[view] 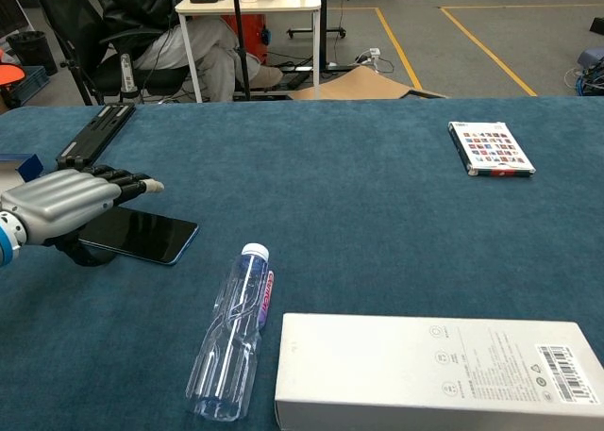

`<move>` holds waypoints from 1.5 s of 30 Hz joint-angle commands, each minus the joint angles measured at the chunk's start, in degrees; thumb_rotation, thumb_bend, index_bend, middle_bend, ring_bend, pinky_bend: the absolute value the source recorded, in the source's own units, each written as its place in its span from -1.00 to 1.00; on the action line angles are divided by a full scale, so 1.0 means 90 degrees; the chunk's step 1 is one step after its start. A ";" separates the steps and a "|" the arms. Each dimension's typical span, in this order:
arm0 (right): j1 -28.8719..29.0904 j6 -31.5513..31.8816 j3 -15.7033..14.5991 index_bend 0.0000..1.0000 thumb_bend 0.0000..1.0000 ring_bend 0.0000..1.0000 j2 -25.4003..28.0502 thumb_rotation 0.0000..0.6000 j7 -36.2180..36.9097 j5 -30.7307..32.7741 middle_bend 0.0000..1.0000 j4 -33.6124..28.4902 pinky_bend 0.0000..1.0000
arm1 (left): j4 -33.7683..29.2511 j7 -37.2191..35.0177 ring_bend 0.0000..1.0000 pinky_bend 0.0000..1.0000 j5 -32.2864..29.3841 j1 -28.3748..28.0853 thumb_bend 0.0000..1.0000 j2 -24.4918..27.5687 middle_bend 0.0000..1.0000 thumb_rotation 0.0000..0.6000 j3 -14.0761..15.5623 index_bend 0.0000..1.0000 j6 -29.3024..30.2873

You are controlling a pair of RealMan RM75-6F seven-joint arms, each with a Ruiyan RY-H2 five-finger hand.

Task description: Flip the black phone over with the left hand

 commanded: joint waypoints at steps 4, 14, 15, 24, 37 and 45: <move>0.0001 -0.0016 -0.0004 -0.93 -1.00 -1.00 0.0002 1.00 0.0005 0.0013 -1.00 0.0000 -1.00 | -0.0061 0.0400 -0.90 -0.89 -0.0219 -0.0054 -0.15 -0.0030 -1.00 1.00 0.0035 -0.81 -0.0251; 0.0006 -0.0018 -0.0005 -0.92 -1.00 -1.00 0.0007 1.00 0.0045 0.0008 -1.00 -0.0001 -1.00 | -0.0318 0.0683 -0.75 -0.79 -0.0371 -0.0012 0.61 0.0139 -0.82 1.00 0.0112 -0.68 -0.0288; 0.0006 -0.0016 -0.0005 -0.92 -1.00 -1.00 0.0007 1.00 0.0047 0.0006 -1.00 -0.0002 -1.00 | -0.0375 0.0682 -0.73 -0.78 -0.0383 0.0001 0.68 0.0189 -0.80 1.00 0.0125 -0.68 -0.0293; 0.0013 -0.0017 -0.0013 -0.92 -1.00 -1.00 0.0010 1.00 0.0048 -0.0013 -1.00 -0.0029 -1.00 | -0.1399 0.0801 -0.62 -0.66 -0.0689 0.0079 0.79 0.1049 -0.67 1.00 0.0270 -0.59 -0.0565; 0.0047 -0.0077 -0.0026 -0.92 -1.00 -1.00 -0.0011 1.00 -0.0011 -0.0012 -1.00 -0.0039 -1.00 | -0.3108 0.1344 -0.52 -0.60 -0.4125 -0.1018 0.84 0.2110 -0.55 1.00 -0.0194 -0.48 -0.2021; 0.0052 -0.0124 -0.0045 -0.92 -1.00 -1.00 -0.0033 1.00 -0.0051 0.0014 -1.00 -0.0020 -1.00 | -0.2632 0.1677 -0.94 -0.88 -0.4673 -0.1608 0.81 0.1529 -0.90 1.00 -0.0246 -0.67 -0.1219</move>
